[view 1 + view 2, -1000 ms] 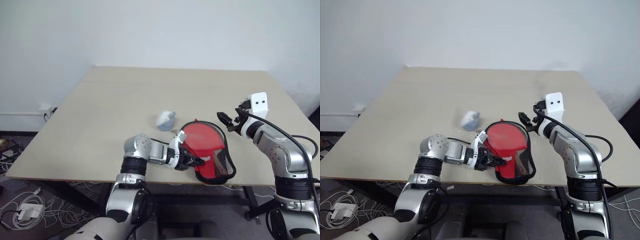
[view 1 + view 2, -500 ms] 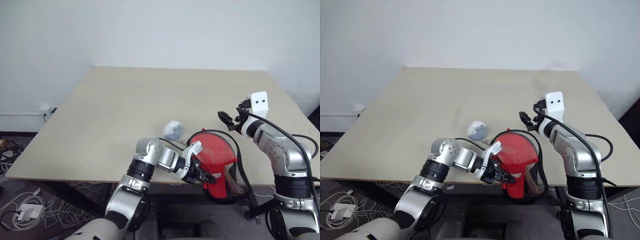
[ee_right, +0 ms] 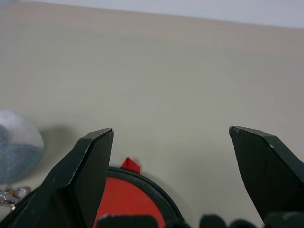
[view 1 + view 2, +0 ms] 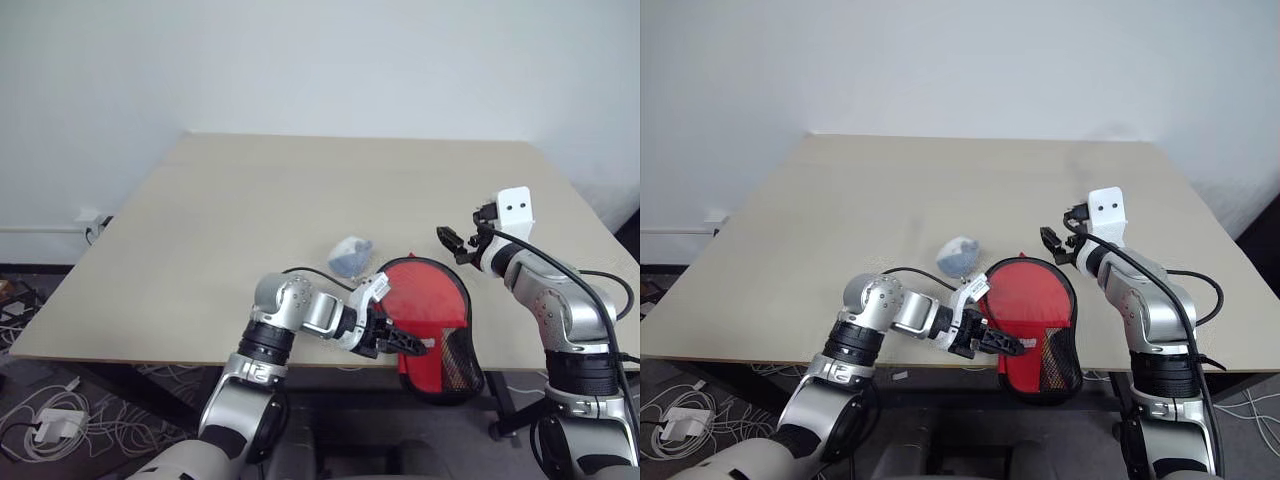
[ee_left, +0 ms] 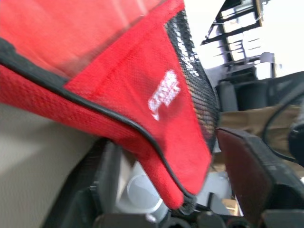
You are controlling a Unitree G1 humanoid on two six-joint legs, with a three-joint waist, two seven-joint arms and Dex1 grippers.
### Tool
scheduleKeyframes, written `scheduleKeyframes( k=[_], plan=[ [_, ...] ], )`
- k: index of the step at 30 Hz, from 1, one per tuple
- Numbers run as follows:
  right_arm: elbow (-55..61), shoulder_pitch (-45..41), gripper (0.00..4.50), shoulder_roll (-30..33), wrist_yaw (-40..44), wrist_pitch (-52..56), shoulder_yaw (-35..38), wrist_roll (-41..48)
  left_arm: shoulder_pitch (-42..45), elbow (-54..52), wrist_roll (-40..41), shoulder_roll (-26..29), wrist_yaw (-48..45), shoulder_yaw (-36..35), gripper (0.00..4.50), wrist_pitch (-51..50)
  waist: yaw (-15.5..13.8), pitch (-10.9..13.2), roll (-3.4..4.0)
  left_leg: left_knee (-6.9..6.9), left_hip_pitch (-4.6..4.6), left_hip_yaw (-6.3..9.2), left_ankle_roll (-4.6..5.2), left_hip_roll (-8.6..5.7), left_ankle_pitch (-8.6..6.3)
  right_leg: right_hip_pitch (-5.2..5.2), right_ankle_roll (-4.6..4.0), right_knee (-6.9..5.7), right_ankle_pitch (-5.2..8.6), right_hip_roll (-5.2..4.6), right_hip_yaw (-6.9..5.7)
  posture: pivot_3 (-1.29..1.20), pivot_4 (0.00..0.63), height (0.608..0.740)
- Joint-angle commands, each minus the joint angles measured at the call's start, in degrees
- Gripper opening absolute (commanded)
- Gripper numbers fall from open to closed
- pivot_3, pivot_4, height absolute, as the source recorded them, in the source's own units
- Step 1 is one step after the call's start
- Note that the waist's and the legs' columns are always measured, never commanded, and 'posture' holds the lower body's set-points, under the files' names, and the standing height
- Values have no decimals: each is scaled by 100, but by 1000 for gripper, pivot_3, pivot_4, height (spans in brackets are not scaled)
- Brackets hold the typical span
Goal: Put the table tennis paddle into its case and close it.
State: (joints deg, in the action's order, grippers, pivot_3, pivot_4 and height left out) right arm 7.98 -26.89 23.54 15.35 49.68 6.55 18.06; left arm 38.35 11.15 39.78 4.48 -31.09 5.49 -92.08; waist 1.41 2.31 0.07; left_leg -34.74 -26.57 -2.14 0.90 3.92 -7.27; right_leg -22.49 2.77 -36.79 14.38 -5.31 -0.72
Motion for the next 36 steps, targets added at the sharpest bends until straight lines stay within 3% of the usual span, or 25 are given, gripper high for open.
scheduleKeyframes(
  k=[1, 6, 10, 14, 18, 30, 33, 35, 36],
  plan=[
    [147, -191, 4244, 0, 192, 179, 107, 231, 150, -761, 455, 519, -472, -167, 3207, -10, 11, 1, 1, 0, 0, 0, 0, 1, 0, 0, 0, 0, 0, 1, 0, 0, 0, 740],
    [356, -67, 4244, -52, 396, 571, -157, 406, -6, -1531, 690, 1567, -1329, -173, 3207, 781, 20, 1, 3, 5, 2, -3, -1, 5, 0, -1, -7, -1, -4, 3, 0, 0, 0, 740],
    [487, 42, 4244, -236, 417, 667, -378, 405, 253, -997, 319, 1919, -1491, -250, 3207, 1640, -11, 1, 4, 6, 2, -7, -1, 5, 0, -2, -7, 0, -4, 1, 0, 0, 0, 740],
    [491, 111, 3353, -421, 391, 630, -592, 352, 781, 144, -321, 2006, -1435, -160, 3257, 2516, -26, 2, 2, 4, 0, -8, -1, 5, 0, -4, -3, 1, -1, 1, -1, 0, 0, 740],
    [328, 108, 1927, -546, 333, 613, -665, 297, 1339, 1304, -900, 1922, -1419, -165, 3257, 3427, -26, 2, 1, 7, -2, -9, -1, 5, 0, -7, -2, 1, -1, 1, 0, 0, 0, 740],
    [-53, 123, 1927, -686, 53, 453, -610, 21, 2212, 3867, -2314, 1287, -1976, 216, 3257, 5607, -23, 3, 0, 9, -4, -11, -1, 5, 0, -10, -2, 1, -2, 1, 0, 0, 0, 740],
    [-49, 141, 1904, -702, 36, 498, -619, 7, 2323, 4278, -2469, 1047, -2082, 184, 3794, 5809, -21, 4, -1, 9, -4, -11, -1, 5, 0, -11, -1, 1, -2, 2, 0, 0, 0, 740],
    [-2, 168, 1904, -716, 60, 555, -607, 31, 2345, 4402, -2645, 959, -2210, 282, 4423, 5956, -14, 4, -2, 9, -6, -11, -1, 6, 0, -12, -1, 1, -3, 2, 0, 0, 0, 740],
    [31, 190, 1904, -721, 64, 589, -599, 44, 2346, 4465, -2742, 915, -2269, 338, 4466, 6016, -12, 4, -2, 9, -6, -11, -1, 6, 0, -13, -1, 1, -3, 2, 0, 0, 0, 740]
  ],
)
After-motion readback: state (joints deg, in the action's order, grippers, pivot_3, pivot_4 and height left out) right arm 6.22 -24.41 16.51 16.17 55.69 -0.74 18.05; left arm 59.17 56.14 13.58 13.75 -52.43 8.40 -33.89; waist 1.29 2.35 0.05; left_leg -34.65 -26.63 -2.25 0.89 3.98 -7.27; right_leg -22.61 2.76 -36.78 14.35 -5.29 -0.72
